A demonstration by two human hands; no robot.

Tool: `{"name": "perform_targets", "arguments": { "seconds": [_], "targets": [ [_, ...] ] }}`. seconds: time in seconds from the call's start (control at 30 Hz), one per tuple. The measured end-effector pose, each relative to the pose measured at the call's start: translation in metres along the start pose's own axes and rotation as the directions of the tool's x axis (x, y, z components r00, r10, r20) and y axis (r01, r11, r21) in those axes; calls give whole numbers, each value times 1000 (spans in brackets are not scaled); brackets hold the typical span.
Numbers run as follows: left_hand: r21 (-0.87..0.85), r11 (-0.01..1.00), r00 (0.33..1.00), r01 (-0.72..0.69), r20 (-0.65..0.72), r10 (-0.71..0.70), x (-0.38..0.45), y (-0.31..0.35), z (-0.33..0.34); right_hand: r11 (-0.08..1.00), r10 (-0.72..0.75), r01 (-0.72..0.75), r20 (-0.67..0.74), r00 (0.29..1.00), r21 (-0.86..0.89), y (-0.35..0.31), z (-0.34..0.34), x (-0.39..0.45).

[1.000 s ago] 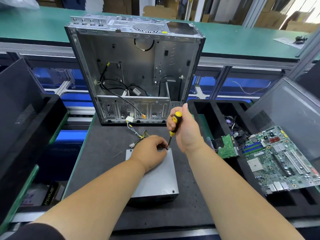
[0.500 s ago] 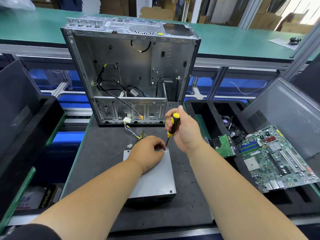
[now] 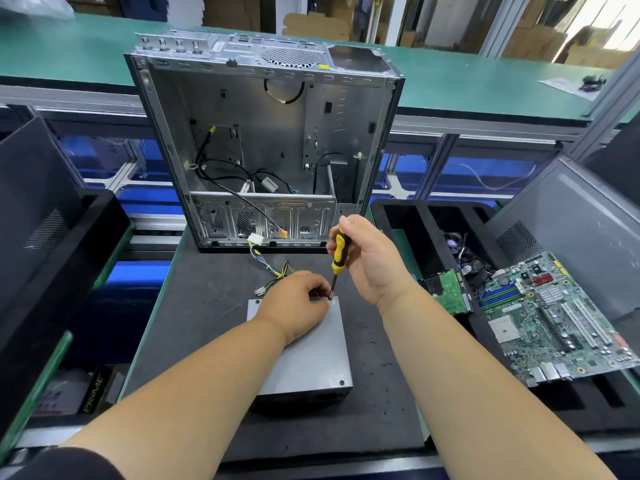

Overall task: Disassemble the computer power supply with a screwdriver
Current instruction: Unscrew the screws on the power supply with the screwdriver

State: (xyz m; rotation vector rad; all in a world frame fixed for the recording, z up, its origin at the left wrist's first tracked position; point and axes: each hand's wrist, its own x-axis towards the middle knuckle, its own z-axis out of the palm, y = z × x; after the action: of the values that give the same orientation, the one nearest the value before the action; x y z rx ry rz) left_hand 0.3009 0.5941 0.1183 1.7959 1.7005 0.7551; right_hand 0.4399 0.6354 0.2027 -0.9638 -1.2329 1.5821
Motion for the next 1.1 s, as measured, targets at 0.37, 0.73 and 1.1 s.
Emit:
{"name": "perform_targets", "arguments": {
  "seconds": [0.37, 0.73, 1.1],
  "targets": [
    [-9, 1000, 1000, 8, -5, -8, 0, 0, 0, 997, -59, 58, 6, 998, 52, 6, 4, 2],
    [-32, 999, 1000, 24, -9, -24, 2, 0, 1, 980, -5, -3, 39, 999, 197, 6, 10, 3],
    [-53, 997, 998, 56, -10, -56, 2, 0, 2, 999, -27, 28, 27, 999, -38, 2, 5, 1]
  ]
}}
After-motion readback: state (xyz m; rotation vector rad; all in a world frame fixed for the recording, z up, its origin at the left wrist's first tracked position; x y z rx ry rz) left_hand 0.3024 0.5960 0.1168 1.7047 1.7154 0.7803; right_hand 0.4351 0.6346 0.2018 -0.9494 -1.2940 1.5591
